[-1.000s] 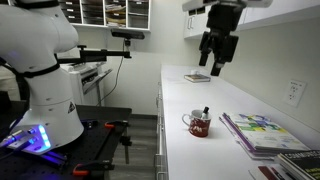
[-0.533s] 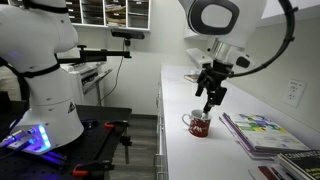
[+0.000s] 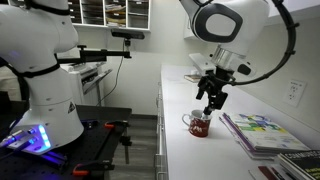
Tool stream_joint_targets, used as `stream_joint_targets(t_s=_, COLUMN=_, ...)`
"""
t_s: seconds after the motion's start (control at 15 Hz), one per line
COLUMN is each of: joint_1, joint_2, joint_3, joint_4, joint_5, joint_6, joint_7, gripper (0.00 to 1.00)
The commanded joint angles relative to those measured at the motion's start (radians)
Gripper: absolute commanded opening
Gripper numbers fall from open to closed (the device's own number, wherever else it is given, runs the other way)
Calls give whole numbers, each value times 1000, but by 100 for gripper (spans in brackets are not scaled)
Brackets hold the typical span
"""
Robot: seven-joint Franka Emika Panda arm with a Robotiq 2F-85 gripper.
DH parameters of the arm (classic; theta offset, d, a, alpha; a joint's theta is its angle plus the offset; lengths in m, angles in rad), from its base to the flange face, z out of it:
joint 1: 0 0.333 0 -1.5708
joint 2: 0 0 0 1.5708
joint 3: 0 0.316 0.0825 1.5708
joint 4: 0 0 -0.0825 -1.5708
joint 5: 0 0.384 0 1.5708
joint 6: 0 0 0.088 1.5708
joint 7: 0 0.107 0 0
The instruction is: Move the red mug to the right side of the countertop
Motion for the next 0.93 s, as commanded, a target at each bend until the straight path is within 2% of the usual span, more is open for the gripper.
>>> stream_joint_targets(t_s=0.0, joint_1=-9, joint_2=49, joint_3=19, joint_4=4, joint_5=31, joint_6=71, joint_7=31, gripper=100)
stream_joint_targets(t_s=0.27, joint_1=-15, joint_2=147, joint_3=44, joint_4=34, joint_5=84, joint_6=132, joint_7=47, gripper=100)
stream_joint_targets(t_s=0.47, joint_1=-3, joint_2=211, joint_3=47, joint_4=65, joint_5=75, joint_6=177, joint_7=100, gripper=100)
stream_joint_targets(t_s=0.53, joint_1=-3, joint_2=227, joint_3=50, joint_4=76, joint_5=73, joint_6=187, joint_7=112, gripper=96)
stream_joint_targets(t_s=0.6, joint_1=8, joint_2=242, joint_3=44, joint_4=87, joint_5=55, joint_6=197, joint_7=143, gripper=86)
stream_joint_targets(t_s=0.67, joint_1=10, joint_2=253, joint_3=45, joint_4=97, joint_5=49, joint_6=199, joint_7=156, gripper=72)
stream_joint_targets(t_s=0.73, joint_1=19, joint_2=265, joint_3=39, joint_4=108, joint_5=35, joint_6=203, joint_7=179, gripper=70)
stream_joint_targets(t_s=0.87, joint_1=23, joint_2=286, joint_3=40, joint_4=128, joint_5=26, joint_6=201, joint_7=204, gripper=54)
